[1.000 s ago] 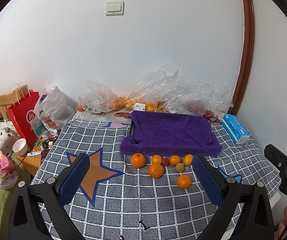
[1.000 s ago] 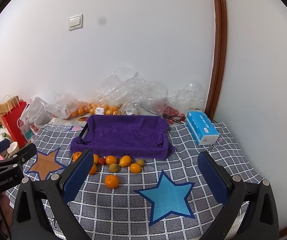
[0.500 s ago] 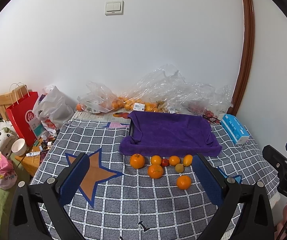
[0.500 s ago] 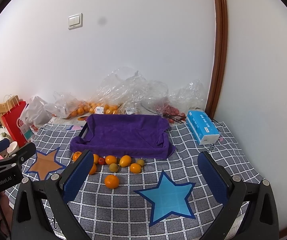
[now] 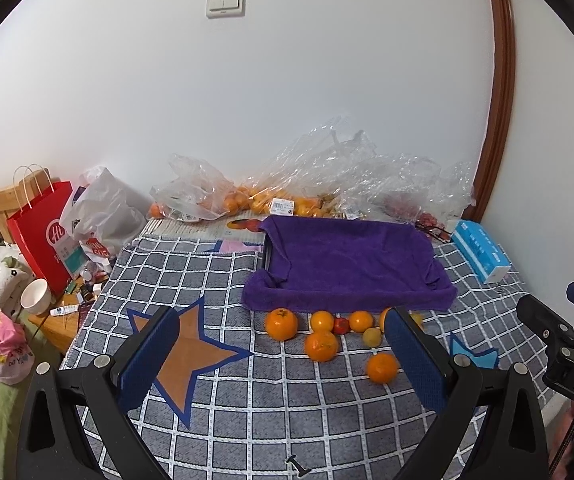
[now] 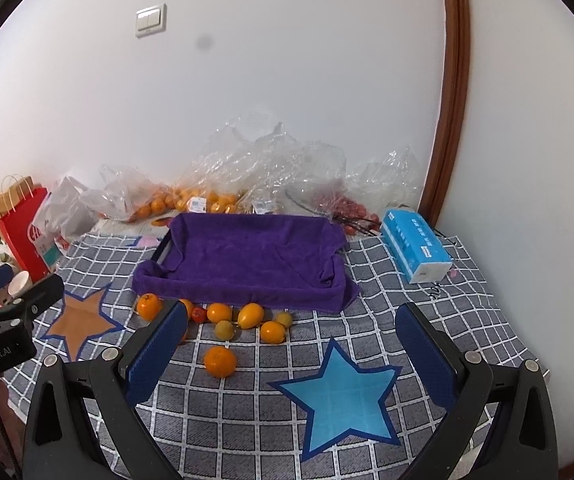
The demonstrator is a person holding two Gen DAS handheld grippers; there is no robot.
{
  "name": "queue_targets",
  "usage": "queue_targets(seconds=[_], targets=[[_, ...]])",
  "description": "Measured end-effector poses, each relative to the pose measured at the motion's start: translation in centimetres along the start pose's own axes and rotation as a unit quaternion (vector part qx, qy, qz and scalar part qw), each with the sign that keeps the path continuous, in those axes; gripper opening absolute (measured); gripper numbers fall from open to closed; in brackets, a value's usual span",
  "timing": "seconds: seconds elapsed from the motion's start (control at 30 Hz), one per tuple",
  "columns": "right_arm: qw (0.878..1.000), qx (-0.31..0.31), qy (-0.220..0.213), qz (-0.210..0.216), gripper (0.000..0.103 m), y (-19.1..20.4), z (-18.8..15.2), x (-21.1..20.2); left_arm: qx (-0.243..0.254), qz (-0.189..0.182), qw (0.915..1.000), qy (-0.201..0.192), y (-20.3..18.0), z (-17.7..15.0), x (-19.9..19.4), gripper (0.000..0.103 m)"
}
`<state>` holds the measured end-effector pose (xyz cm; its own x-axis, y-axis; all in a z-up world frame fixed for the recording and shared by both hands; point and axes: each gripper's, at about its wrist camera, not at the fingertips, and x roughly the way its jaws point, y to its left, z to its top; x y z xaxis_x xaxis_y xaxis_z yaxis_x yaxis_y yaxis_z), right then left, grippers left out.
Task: Organize fruits
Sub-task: 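Grasp a large orange with the left tool while the right tool grasps a small orange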
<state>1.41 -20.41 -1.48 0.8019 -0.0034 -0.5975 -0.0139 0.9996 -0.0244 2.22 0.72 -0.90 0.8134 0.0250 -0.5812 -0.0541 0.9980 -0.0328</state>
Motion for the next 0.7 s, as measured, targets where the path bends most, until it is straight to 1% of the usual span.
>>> queue_targets(seconds=[0.27, 0.37, 0.43, 0.5, 0.53, 0.67, 0.7], targets=[[0.999, 0.016, 0.027, -0.002, 0.102, -0.4, -0.1, 3.7, -0.001, 0.008, 0.9997, 0.024, 0.9, -0.3, 3.6, 0.103], [0.999, 0.02, 0.041, 0.001, 0.1, -0.6, -0.2, 5.3, -0.007, 0.003, 0.9992, 0.038, 1.5, -0.5, 5.2, 0.102], [0.998, 0.023, 0.051, 0.003, 0.099, -0.7, -0.4, 6.4, -0.01, -0.008, 0.9988, 0.048, 2.0, -0.6, 6.3, 0.099], [0.998, 0.027, 0.062, 0.007, 0.099, -0.8, -0.8, 7.6, -0.011, -0.008, 0.9984, 0.054, 2.3, -0.8, 7.3, 0.099], [0.997, 0.027, 0.069, 0.008, 0.097, -0.8, -1.0, 8.3, -0.011, -0.006, 0.9983, 0.056, 2.5, -0.9, 7.7, 0.099], [0.995, 0.026, 0.095, 0.013, 0.085, -0.6, -2.1, 10.8, -0.02, -0.008, 0.9972, 0.072, 3.4, -1.5, 9.4, 0.099], [0.994, 0.025, 0.102, 0.012, 0.082, -0.6, -2.5, 11.4, -0.022, -0.008, 0.9968, 0.076, 3.6, -1.5, 9.8, 0.097]])
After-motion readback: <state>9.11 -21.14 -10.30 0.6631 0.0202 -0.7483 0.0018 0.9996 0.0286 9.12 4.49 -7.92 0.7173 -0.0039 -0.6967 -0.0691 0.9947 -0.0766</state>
